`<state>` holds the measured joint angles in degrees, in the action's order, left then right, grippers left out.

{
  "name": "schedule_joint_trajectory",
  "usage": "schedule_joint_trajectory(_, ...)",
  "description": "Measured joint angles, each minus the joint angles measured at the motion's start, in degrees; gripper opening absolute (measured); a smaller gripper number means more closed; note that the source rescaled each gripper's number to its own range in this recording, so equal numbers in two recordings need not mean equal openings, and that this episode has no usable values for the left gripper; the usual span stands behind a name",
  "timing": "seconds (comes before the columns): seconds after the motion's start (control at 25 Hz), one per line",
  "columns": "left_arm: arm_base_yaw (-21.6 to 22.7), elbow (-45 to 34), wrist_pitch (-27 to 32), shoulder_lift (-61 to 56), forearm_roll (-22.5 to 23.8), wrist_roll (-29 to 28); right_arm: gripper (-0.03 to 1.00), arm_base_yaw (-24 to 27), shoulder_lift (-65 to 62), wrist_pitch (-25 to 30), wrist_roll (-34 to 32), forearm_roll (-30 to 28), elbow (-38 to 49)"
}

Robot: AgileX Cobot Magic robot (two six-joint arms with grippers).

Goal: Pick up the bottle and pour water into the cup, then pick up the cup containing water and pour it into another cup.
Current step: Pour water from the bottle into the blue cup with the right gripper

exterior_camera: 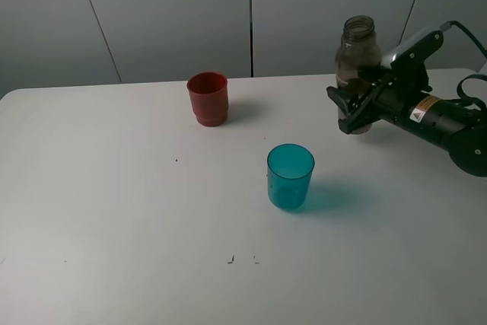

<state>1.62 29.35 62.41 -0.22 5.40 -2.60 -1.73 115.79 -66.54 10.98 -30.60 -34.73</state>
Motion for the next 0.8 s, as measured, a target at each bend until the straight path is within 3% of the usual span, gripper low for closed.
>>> schedule_joint_trajectory(0.32, 0.0, 0.0, 0.0, 0.0, 0.0, 0.0, 0.06, 0.0, 0.0, -0.2, 14.3, -3.5, 0.0)
schedule_joint_trajectory(0.8, 0.0, 0.0, 0.0, 0.0, 0.0, -0.1, 0.06, 0.0, -0.3, -0.2, 25.2, -8.8, 0.0)
